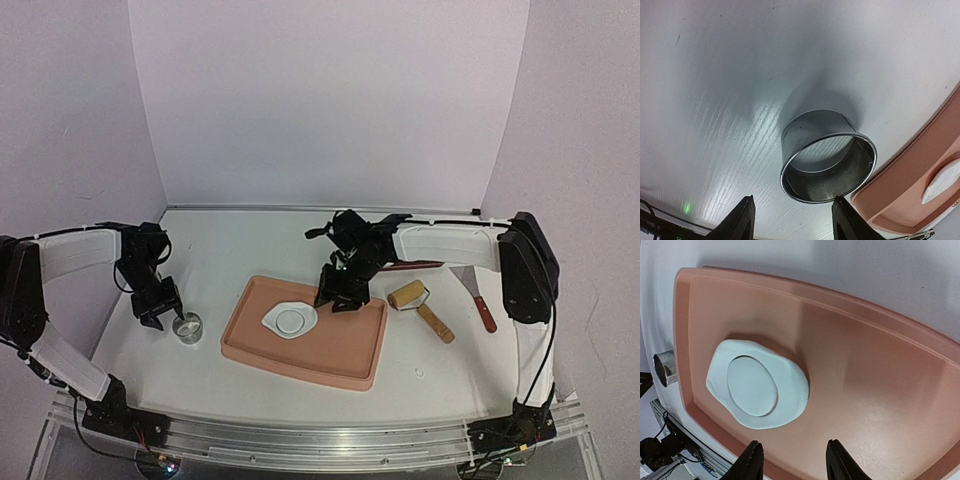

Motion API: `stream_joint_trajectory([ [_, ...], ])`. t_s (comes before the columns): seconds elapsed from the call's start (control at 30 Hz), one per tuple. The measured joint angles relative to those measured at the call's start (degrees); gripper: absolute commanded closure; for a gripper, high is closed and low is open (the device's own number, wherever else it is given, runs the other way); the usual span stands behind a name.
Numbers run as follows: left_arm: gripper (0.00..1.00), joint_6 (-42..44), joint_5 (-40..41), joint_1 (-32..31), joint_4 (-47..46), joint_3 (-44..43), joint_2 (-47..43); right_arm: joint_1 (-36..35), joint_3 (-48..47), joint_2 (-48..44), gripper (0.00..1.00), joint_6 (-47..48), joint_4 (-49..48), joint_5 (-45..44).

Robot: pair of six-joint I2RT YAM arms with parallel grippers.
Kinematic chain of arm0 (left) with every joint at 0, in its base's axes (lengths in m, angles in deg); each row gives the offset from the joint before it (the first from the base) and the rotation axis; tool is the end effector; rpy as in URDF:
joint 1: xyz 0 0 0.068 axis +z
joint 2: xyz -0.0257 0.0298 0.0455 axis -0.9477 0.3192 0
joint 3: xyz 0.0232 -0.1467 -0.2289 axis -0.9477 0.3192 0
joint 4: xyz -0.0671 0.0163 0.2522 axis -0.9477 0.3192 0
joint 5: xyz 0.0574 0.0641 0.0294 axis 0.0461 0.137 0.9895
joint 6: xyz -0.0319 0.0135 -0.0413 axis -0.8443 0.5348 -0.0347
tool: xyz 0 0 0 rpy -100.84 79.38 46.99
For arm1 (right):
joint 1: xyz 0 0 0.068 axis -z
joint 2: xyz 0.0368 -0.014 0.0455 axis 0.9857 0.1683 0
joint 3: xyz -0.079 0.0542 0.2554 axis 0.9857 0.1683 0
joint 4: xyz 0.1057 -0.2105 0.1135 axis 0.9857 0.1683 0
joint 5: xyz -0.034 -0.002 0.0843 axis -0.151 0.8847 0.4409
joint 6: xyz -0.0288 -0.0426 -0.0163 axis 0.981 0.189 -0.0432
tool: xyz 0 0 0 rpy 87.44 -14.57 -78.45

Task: Roll out the dumpling wrappers from the dough

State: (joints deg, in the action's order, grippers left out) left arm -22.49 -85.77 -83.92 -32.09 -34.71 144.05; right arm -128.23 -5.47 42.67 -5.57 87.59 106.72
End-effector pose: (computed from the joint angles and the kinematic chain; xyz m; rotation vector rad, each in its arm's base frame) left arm 0.2336 -0.0582 0.1894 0.7575 -3.0282 0.2897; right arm 0.2889 0.3378 0.2067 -0.1694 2.9068 0.8919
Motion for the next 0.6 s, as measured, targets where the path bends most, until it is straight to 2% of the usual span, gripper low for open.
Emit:
stream_joint_trajectory([
  [0.07,0.31,0.13,0.87,0.0,1.25,-1.64,-0.72,0.55,-0.02,1.64,0.55,0.31,-0.2,0.57],
  [0.23,0.19,0.7,2.82,0.0,3.8,-5.84,-2.71,1.16,-1.31,5.38,0.55,1.14,-0.31,1.49],
  [0.6,0.17,2.05,4.63,0.0,6.75,-9.64,-4.17,1.29,-6.21,10.4,0.58,2.14,-0.76,3.82],
])
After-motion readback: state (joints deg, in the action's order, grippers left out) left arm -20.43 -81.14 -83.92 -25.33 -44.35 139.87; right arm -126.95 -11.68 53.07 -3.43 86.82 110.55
